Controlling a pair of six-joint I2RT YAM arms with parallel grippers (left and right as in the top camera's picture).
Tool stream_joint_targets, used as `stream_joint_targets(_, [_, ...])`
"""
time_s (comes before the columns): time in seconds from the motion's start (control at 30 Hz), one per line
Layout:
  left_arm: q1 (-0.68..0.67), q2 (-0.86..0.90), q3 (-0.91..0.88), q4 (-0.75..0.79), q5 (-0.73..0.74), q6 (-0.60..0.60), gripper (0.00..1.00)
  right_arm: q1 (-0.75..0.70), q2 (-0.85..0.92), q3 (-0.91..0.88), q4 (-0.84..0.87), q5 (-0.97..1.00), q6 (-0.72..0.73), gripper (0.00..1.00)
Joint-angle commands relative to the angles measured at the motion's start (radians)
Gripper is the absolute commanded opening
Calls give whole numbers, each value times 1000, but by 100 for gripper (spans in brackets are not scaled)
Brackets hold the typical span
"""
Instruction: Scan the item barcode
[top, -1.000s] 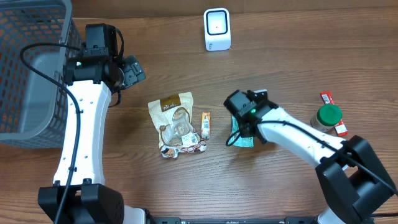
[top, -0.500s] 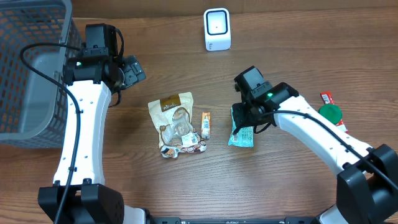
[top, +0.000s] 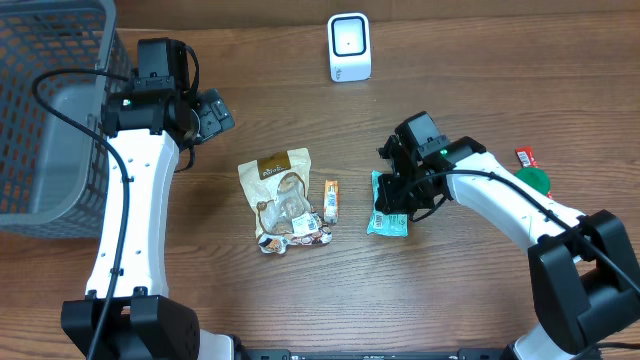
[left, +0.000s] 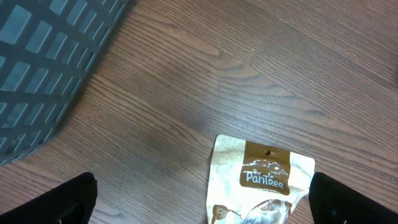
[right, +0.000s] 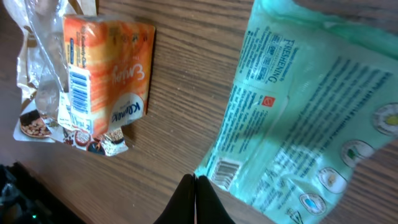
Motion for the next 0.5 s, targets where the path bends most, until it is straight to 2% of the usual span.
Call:
stream_joint_targets(0.0, [0, -16, 8, 0, -13, 4, 100, -13, 4, -60, 68, -106, -15, 4])
stream_joint_targets(0.13, [0, -16, 8, 0, -13, 4, 100, -13, 5, -129, 185, -143, -2, 4])
stream_joint_targets(0.23, [0, -16, 8, 0, -13, 4, 100, -13, 5, -180, 274, -144, 64, 4])
stream_joint_targets(0.47, [0, -15, 8, 0, -13, 4, 100, -18, 5, -189, 301, -141, 99, 4])
